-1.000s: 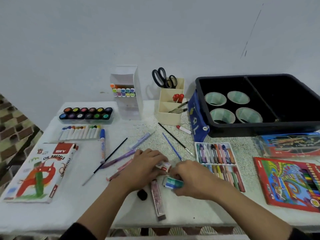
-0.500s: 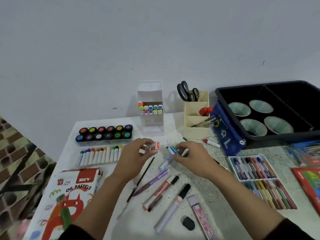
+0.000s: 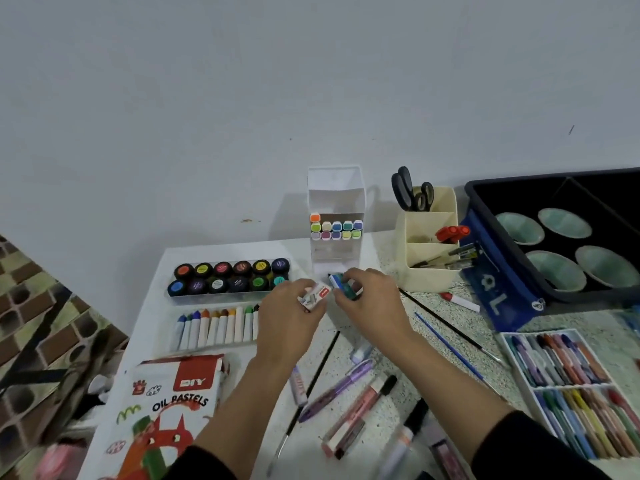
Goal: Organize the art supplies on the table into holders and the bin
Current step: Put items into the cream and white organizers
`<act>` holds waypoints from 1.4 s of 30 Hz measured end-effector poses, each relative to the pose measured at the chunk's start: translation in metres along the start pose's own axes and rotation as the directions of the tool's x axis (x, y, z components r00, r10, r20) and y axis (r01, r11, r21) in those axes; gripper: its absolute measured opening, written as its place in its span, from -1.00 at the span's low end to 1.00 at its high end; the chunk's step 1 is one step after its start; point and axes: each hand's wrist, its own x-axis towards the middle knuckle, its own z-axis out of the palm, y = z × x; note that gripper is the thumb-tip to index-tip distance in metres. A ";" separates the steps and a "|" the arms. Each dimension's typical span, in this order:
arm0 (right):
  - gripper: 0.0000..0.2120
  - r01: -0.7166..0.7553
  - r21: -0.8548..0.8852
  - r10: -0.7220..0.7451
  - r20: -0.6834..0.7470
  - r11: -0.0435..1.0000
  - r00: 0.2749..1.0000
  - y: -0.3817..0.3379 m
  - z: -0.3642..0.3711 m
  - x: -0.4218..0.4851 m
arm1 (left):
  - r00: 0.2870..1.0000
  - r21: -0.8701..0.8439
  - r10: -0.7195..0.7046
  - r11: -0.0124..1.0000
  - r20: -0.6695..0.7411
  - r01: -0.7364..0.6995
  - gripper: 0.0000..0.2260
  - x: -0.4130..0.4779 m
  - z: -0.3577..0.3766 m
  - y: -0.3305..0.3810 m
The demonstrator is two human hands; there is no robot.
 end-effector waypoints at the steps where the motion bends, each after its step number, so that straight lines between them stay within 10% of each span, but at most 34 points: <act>1: -0.88 0.004 -0.007 -0.004 -0.014 1.000 1.000 -0.001 0.001 0.002 | 1.000 -0.009 0.009 1.000 -0.008 -0.010 -0.89 0.003 0.002 0.002; 42: -0.75 0.202 -0.422 -0.131 0.191 0.884 0.973 0.020 0.007 0.039 | 0.991 0.391 0.066 0.914 0.119 -0.108 -0.73 0.053 0.034 -0.007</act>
